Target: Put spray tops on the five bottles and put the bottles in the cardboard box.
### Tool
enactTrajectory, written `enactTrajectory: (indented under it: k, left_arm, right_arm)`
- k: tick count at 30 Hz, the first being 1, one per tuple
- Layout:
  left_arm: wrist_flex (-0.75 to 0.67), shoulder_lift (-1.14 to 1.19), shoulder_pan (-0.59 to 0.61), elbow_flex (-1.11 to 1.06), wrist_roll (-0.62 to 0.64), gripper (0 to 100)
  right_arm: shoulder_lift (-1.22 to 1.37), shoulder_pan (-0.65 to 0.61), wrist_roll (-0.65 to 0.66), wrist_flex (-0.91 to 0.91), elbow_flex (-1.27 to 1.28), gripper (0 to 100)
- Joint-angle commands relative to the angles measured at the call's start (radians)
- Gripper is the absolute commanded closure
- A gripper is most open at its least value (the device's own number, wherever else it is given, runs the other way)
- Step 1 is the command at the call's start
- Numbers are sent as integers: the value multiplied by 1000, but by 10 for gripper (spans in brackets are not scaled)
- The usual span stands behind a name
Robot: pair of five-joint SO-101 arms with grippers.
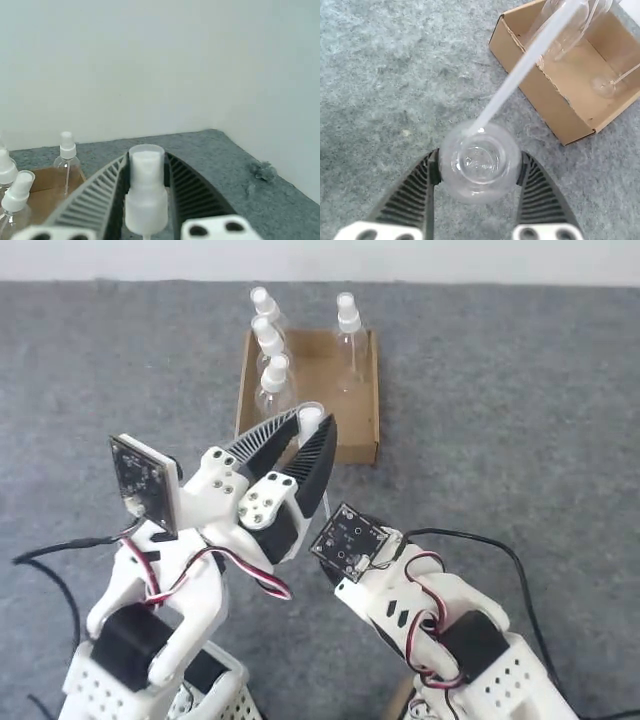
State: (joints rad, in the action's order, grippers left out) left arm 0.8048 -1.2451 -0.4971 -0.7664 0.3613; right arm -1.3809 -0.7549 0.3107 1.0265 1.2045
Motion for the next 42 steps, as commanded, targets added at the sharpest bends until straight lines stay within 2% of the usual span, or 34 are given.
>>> enactTrajectory:
  k: [1,18,24,30,42]
  left_arm:
    - [-48,-12,-11,44,6,988]
    - [-17,-9,-14,113,6,988]
    - [-17,-12,-17,93,8,988]
    - [2,-12,-69,67,5,988]
    - [-2,-12,-71,-38,-58,988]
  right_arm:
    - [5,-8,6,-25,-6,954]
    - [5,-8,8,-27,-6,954]
    - [5,-8,8,-27,-6,954]
    - [5,-8,8,-27,-6,954]
    - [5,-4,8,-27,-8,954]
